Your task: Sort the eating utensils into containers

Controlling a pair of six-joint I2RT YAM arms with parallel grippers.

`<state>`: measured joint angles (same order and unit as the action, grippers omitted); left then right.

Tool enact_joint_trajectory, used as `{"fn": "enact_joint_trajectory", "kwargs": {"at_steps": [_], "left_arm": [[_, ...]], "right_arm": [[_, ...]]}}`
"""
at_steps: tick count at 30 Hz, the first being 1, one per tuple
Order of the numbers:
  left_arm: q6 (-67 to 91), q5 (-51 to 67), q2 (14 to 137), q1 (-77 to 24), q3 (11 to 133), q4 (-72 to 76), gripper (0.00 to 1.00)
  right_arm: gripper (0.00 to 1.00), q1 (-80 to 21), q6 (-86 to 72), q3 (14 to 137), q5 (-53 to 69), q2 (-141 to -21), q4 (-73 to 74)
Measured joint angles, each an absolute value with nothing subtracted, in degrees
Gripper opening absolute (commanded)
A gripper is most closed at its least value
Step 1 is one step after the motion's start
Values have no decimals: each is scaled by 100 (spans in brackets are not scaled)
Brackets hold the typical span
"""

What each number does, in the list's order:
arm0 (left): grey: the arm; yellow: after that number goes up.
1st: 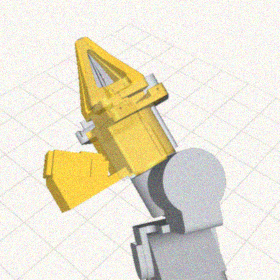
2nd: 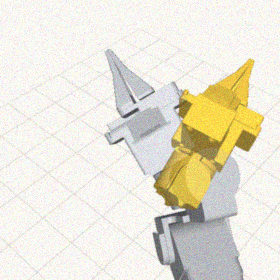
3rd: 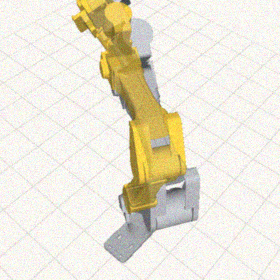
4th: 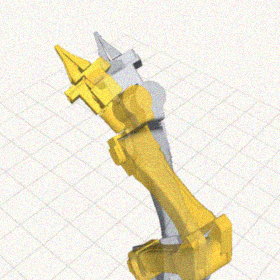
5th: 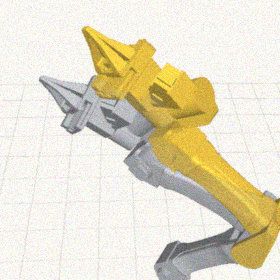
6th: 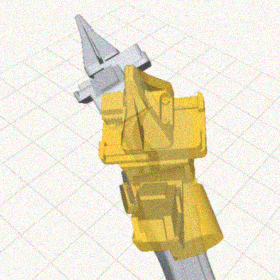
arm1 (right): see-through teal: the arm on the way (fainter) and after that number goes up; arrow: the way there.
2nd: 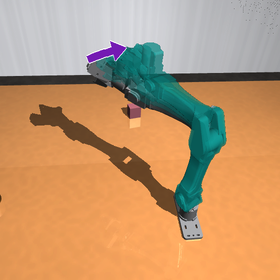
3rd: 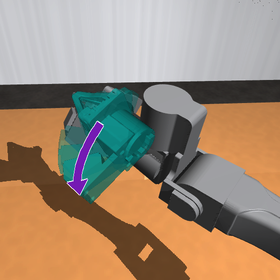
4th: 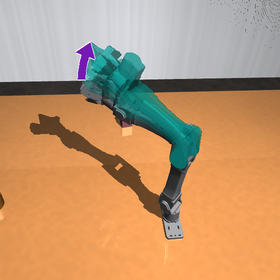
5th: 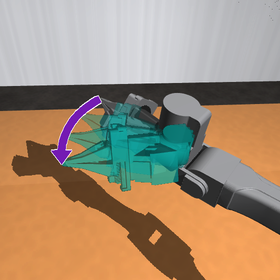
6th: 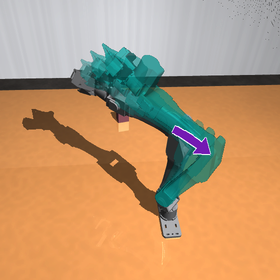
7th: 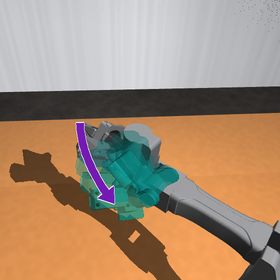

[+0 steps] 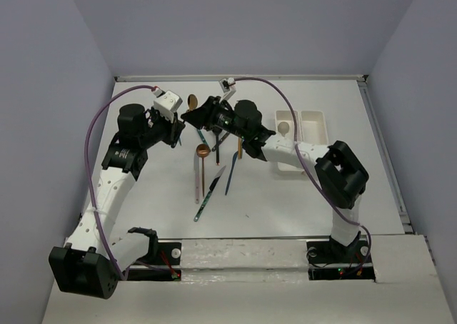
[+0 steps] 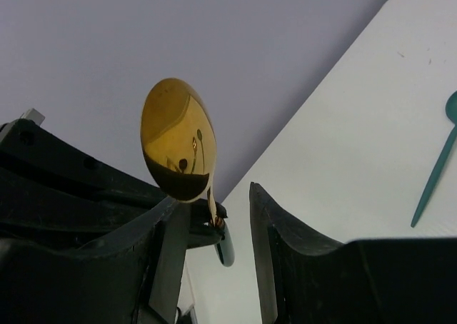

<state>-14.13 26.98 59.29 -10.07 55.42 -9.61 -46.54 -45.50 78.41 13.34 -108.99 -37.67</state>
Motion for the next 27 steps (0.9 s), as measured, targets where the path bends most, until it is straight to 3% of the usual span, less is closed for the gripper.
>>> {"fn": "enact_joint_trajectory", "kwargs": {"at_steps": [4,8,9,18,20,21,24,27], "left_arm": [[-1415,2709,5929,-1007,5537,-961,0],[-1417,2729,5929,-1007,5535,-958,0],[-1424,2729,5929,-1004,5531,-958,0],[-1514,2781,5865,-1007,5472,-943,0],[-1555,2805,5857,-1011,5443,-939,21],[-1568,2810,5852,-1011,5428,-943,54],[-1651,2845,5841,-1011,5389,-987,95],[-1708,2786,5730,-1011,5389,-1092,99]], "right_arm": [[40,-4654,-4698,8064,1337,-11120,-3846],[3,-4654,-4849,8353,1400,-11397,-3892],[0,-4657,-4869,8409,1433,-11454,-3911],[0,-4648,-4777,8462,1546,-11561,-3990],[0,-4654,-4668,8259,1557,-11439,-3977],[0,-4652,-4628,8191,1566,-11399,-3972],[0,-4604,-4517,7983,1632,-11205,-3913],[0,-4425,-4226,7767,1798,-10833,-3483]]}}
